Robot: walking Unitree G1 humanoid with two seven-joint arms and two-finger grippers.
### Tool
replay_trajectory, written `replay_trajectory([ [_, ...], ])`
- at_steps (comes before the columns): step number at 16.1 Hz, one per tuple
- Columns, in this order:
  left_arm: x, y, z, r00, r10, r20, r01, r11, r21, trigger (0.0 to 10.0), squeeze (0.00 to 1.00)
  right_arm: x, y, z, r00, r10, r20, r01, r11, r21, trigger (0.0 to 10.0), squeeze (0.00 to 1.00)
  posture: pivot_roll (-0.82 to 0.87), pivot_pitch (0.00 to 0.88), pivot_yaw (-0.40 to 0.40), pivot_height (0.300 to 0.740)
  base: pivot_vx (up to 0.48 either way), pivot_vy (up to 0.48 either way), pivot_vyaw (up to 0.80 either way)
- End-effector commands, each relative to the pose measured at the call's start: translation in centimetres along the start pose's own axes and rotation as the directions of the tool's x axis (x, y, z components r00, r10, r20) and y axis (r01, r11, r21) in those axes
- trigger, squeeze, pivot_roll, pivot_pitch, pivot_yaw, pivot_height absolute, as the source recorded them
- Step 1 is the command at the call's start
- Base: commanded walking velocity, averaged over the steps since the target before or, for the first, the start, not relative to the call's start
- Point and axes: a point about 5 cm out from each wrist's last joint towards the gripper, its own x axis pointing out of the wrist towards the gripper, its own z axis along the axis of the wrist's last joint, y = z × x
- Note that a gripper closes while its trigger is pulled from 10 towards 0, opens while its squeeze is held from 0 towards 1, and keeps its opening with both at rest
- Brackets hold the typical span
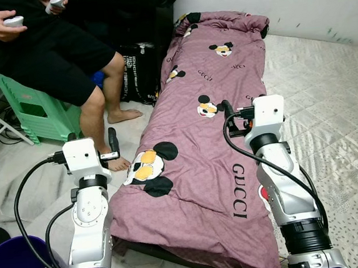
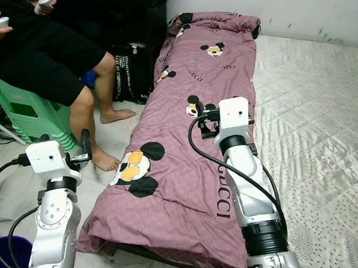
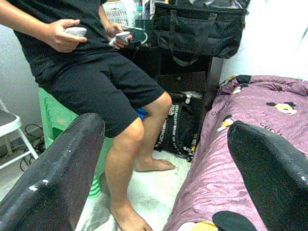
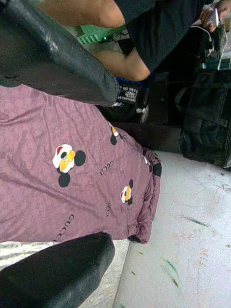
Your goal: Clean up the room
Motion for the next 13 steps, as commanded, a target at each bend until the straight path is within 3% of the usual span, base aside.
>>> replay_trajectory([
  [1, -0.10, 0.07, -0.22, 1.000, 0.007, -0.016, -0.007, 1.000, 0.020, 10.0, 0.00, 0.16, 0.13, -0.22, 1.000, 0.011, -0.020, -0.011, 1.000, -0.002, 10.0, 0.00, 0.00, 0.000, -0.032, 0.740, 0.000, 0.000, 0.00],
  [4, -0.55, 0.38, -0.63, 0.999, 0.034, -0.035, -0.035, 0.999, -0.026, 10.0, 0.00, 0.44, 0.35, -0.73, 0.997, 0.030, -0.066, -0.032, 0.999, -0.018, 10.0, 0.00, 0.01, 0.000, -0.068, 0.740, 0.000, 0.000, -0.17],
  [12, -0.67, 0.12, -0.71, 0.999, 0.030, -0.036, -0.031, 0.999, -0.015, 10.0, 0.00, 0.73, 0.14, -0.48, 0.998, 0.026, -0.057, -0.026, 1.000, 0.002, 10.0, 0.00, 0.00, 0.000, -0.072, 0.740, 0.000, 0.000, -0.79],
  [13, -0.62, -0.02, -0.75, 0.999, 0.021, -0.039, -0.022, 1.000, -0.017, 10.0, 0.00, 0.50, 0.01, -0.53, 0.998, 0.024, -0.055, -0.024, 1.000, -0.002, 10.0, 0.00, 0.00, 0.000, -0.067, 0.740, 0.000, 0.000, 0.00],
])
